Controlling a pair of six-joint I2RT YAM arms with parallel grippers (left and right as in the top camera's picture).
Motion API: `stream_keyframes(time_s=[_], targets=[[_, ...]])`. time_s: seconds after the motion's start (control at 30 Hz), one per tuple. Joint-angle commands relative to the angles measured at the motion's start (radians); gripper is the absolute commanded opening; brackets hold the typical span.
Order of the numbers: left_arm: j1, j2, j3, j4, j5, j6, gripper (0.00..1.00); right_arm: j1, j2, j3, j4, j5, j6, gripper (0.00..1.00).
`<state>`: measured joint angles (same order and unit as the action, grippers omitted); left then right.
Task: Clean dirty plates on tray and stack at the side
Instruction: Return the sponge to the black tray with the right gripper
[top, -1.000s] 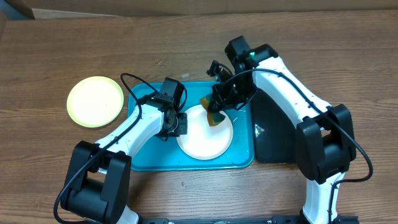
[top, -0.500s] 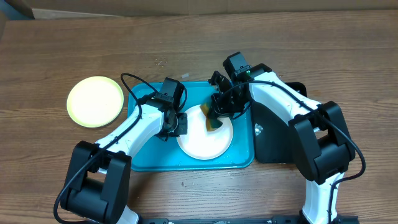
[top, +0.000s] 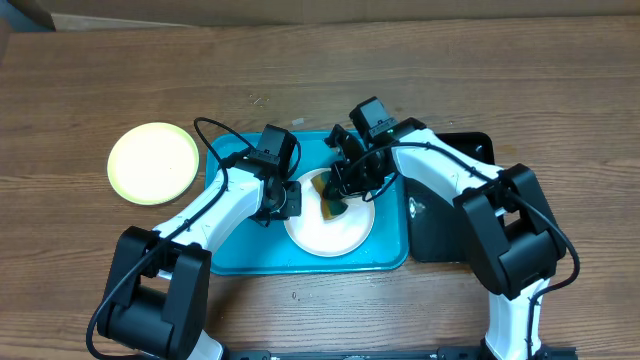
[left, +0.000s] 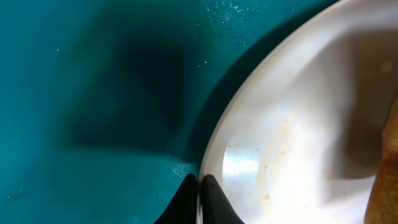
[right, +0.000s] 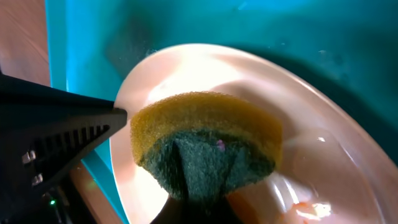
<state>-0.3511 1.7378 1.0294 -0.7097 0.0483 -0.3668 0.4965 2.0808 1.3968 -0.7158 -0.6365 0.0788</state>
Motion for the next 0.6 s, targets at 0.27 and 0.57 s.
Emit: stream_keyframes(time_s=[0.27, 0.57], targets=[[0.004, 0.008, 0.006, -0.001, 0.004, -0.014, 0.05, -0.127, -0.055, 0.098, -0.050, 0.008, -0.001, 0.04], [0.004, 0.008, 0.006, -0.001, 0.004, -0.014, 0.08, -0.237, -0.234, 0.172, -0.352, 0.118, -0.034, 0.04]])
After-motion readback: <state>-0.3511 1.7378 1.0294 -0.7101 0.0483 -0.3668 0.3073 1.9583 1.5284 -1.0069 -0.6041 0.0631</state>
